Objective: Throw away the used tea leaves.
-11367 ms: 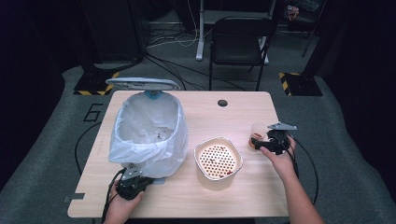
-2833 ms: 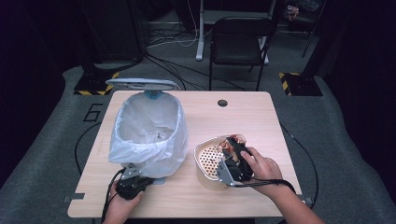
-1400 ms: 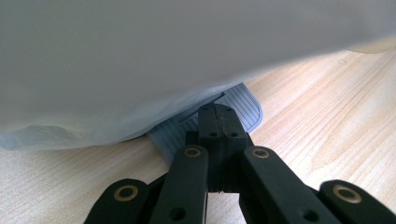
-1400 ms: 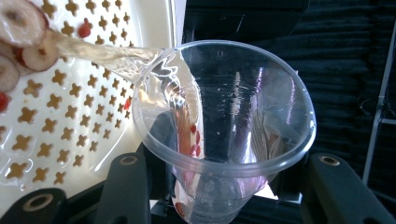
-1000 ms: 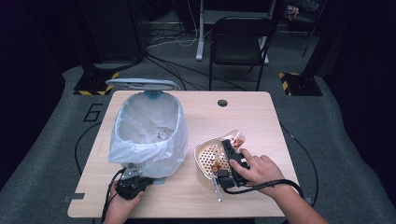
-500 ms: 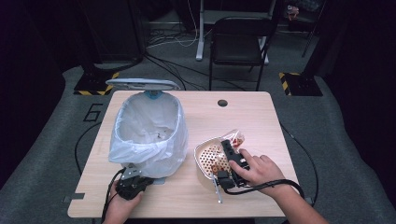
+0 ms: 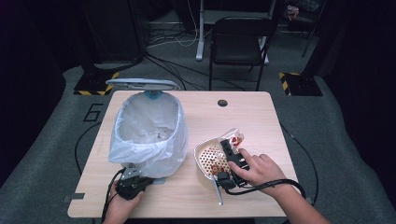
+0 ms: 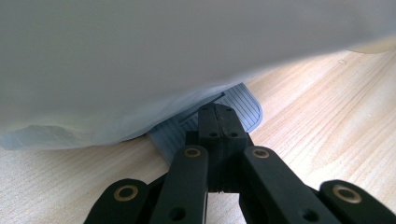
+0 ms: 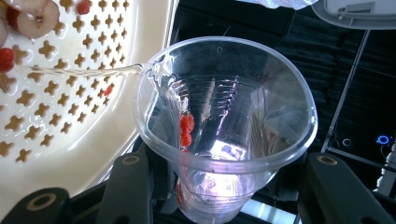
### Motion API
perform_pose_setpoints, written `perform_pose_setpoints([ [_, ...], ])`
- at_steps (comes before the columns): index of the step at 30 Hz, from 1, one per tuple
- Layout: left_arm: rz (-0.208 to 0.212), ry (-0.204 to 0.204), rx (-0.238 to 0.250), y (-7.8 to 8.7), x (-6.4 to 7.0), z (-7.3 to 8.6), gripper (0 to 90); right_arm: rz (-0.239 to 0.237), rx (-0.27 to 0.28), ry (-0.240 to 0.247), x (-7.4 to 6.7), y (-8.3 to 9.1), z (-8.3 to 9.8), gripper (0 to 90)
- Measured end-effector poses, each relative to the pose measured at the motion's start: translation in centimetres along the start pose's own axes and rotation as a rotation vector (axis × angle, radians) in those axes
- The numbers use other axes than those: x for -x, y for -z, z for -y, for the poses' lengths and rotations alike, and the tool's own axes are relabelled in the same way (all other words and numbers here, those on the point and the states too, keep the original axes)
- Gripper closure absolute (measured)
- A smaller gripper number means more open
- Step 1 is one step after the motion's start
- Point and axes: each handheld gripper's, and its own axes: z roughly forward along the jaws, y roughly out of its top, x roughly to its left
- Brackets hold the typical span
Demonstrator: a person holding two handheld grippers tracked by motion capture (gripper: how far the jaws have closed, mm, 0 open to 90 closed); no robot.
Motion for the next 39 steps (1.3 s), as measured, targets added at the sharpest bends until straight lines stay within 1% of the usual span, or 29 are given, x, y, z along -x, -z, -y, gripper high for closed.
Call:
perform_pose_setpoints([
  [1, 0.000, 0.000, 0.000, 0.00, 0.00, 0.00, 90.0, 0.005, 0.013, 0.060, 0.36, -0.04, -0.11, 52.2],
  [2, 0.000, 0.001, 0.000, 0.00, 0.01, 0.00, 90.0, 0.004, 0.016, 0.066, 0.33, -0.04, -0.13, 52.2],
  [3, 0.000, 0.000, 0.000, 0.00, 0.00, 0.00, 90.0, 0.007, 0.012, 0.049, 0.09, -0.01, -0.12, 52.2],
  [4, 0.000, 0.000, 0.000, 0.00, 0.00, 0.00, 90.0, 0.008, 0.004, 0.021, -0.16, 0.05, -0.09, 52.2],
  [5, 0.000, 0.000, 0.000, 0.00, 0.00, 0.00, 90.0, 0.011, 0.010, 0.040, -0.09, 0.02, -0.11, 52.2],
  [6, 0.000, 0.000, 0.000, 0.00, 0.00, 0.00, 90.0, 0.010, 0.017, 0.071, 0.18, 0.01, -0.17, 52.2],
  [7, 0.000, 0.001, 0.000, 0.00, 0.01, 0.00, 90.0, 0.013, 0.017, 0.066, 0.15, 0.02, -0.16, 52.2],
  [8, 0.000, 0.001, 0.000, 0.00, 0.01, 0.00, 90.0, 0.017, 0.009, 0.028, -0.14, 0.10, -0.08, 52.2],
  [10, 0.000, 0.001, 0.000, 0.00, 0.00, 0.00, 90.0, 0.014, 0.010, 0.038, -0.12, 0.13, -0.06, 52.2],
  [14, 0.000, 0.001, 0.000, 0.00, 0.00, 0.00, 90.0, 0.019, 0.014, 0.037, -0.13, 0.16, -0.03, 52.2],
  [15, 0.000, 0.001, 0.001, 0.00, 0.00, 0.01, 90.0, 0.024, 0.023, 0.071, 0.12, 0.09, -0.08, 52.2],
  [16, 0.000, 0.001, 0.000, 0.00, 0.00, 0.01, 90.0, 0.022, 0.025, 0.080, 0.22, 0.08, -0.09, 52.2],
  [19, 0.000, 0.001, 0.001, 0.00, 0.01, 0.01, 90.0, 0.023, 0.023, 0.075, 0.10, 0.07, -0.08, 52.3],
  [20, 0.000, 0.001, 0.001, 0.00, 0.01, 0.01, 90.0, 0.021, 0.015, 0.049, -0.11, 0.11, -0.02, 52.3],
  [23, 0.000, 0.001, 0.001, 0.00, 0.01, 0.01, 90.0, 0.027, 0.012, 0.047, -0.09, 0.16, -0.02, 52.4],
  [29, 0.000, 0.001, 0.000, 0.00, 0.00, 0.00, 90.0, 0.033, 0.009, 0.071, -0.04, 0.20, -0.01, 52.4],
  [31, 0.000, 0.001, 0.001, 0.00, 0.01, 0.01, 90.0, 0.033, 0.012, 0.084, -0.03, 0.20, 0.02, 52.5],
  [32, 0.000, 0.001, 0.000, 0.00, 0.02, 0.00, 90.0, 0.041, 0.014, 0.087, -0.08, 0.19, 0.05, 52.5],
  [35, 0.000, 0.001, 0.000, 0.00, 0.01, 0.01, 90.0, 0.040, 0.014, 0.105, -0.08, 0.21, 0.06, 52.4],
  [36, 0.000, 0.001, 0.000, 0.00, 0.01, 0.01, 90.0, 0.037, 0.026, 0.150, 0.15, 0.14, -0.02, 52.4],
  [39, 0.000, 0.001, 0.000, 0.00, 0.01, 0.00, 90.0, 0.034, 0.029, 0.166, 0.13, 0.14, -0.03, 52.5],
])
